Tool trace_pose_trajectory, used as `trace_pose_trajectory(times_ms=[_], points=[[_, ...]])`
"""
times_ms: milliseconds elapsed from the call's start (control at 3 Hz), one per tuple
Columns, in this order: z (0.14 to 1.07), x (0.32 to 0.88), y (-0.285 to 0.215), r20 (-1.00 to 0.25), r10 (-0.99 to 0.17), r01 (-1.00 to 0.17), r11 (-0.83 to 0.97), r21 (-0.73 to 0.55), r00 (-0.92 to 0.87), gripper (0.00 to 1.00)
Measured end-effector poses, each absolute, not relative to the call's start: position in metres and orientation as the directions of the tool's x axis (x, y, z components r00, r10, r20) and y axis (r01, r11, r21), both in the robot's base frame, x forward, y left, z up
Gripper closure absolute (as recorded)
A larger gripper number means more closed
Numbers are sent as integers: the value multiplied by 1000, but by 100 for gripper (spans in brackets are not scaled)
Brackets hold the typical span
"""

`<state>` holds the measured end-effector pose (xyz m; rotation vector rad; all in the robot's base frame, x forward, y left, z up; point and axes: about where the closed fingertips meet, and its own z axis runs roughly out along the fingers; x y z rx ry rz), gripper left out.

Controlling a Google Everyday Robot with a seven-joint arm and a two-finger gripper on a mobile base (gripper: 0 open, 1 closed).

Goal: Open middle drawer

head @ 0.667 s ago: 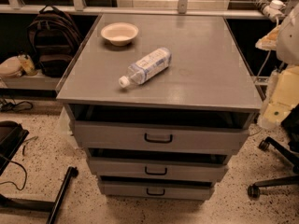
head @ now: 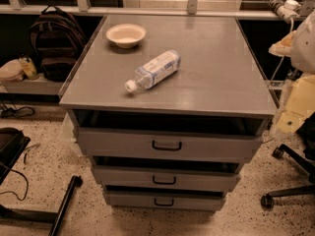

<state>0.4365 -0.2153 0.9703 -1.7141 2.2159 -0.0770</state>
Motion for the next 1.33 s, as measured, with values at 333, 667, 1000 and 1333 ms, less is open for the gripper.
trace_pose_trajectory(times_ms=[333,667,1000,1333], points=[[947,433,-213,-271,-941,-934,270,-233,-204,0],[917,430,-211,-307,-933,-941,259,-216,-186,0],[886,424,-205,-334,-928,-950,242,-196,-167,0],[854,416,-195,-355,-924,-958,219,-186,-142,0]])
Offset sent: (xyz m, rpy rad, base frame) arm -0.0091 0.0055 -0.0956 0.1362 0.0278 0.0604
